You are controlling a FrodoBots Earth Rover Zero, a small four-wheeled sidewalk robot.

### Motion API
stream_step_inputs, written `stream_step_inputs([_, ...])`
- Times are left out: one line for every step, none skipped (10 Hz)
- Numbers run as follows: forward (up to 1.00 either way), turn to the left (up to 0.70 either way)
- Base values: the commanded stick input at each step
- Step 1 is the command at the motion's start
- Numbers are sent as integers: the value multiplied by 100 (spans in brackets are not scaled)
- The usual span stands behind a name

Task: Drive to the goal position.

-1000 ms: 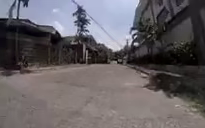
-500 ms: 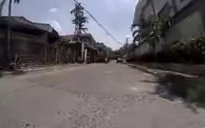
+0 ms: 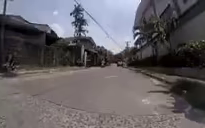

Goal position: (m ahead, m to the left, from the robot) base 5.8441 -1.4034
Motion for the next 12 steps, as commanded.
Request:
stream_step_inputs([100,0])
stream_step_inputs([100,0])
stream_step_inputs([100,0])
stream_step_inputs([100,0])
stream_step_inputs([100,0])
stream_step_inputs([100,0])
stream_step_inputs([100,0])
stream_step_inputs([100,0])
stream_step_inputs([100,0])
stream_step_inputs([100,0])
stream_step_inputs([100,0])
stream_step_inputs([100,0])
